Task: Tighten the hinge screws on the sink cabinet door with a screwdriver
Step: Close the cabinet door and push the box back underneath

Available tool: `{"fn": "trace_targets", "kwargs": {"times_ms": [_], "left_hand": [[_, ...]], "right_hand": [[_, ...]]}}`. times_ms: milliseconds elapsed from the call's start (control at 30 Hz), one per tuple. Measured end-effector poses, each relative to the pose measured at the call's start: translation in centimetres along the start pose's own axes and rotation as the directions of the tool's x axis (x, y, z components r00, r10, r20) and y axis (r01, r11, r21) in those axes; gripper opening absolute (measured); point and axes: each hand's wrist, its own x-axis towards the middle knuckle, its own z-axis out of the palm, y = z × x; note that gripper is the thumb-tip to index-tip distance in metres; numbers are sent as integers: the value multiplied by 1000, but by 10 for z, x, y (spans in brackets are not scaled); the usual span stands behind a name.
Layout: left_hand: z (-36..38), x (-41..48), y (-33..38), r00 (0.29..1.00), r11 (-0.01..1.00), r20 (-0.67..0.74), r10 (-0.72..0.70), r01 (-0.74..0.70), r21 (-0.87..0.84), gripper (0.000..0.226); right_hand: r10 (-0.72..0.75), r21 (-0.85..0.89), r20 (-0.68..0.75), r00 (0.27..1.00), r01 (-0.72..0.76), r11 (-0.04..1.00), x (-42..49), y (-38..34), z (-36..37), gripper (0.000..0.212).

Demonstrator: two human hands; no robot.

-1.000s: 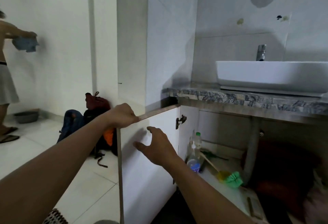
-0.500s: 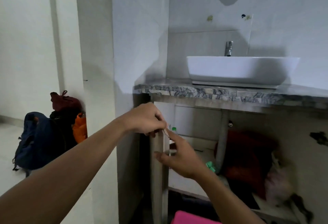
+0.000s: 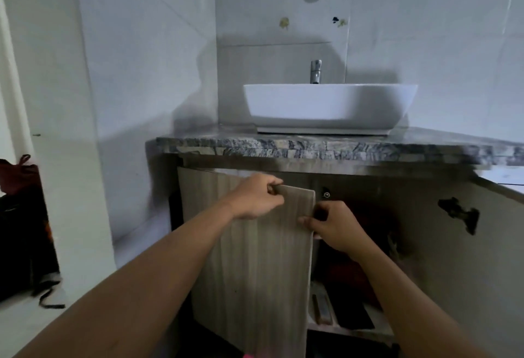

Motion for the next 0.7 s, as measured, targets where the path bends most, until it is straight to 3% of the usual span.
{"fn": "trace_targets", "kwargs": {"times_ms": [167, 367, 700], "left_hand": [[17, 32, -1, 1000, 1000, -1, 20, -20, -13, 65], [37, 65, -10, 1000, 999, -10, 25, -25, 45, 76], [57, 84, -27, 996, 989, -60, 63, -54, 137, 90]], "right_hand": [[97, 11, -124, 987, -96, 995, 33, 17, -1, 22], [89, -48, -291, 953, -108, 993, 67, 34, 8, 21], [166, 10, -376, 911, -175, 984, 97, 44, 23, 19]]}}
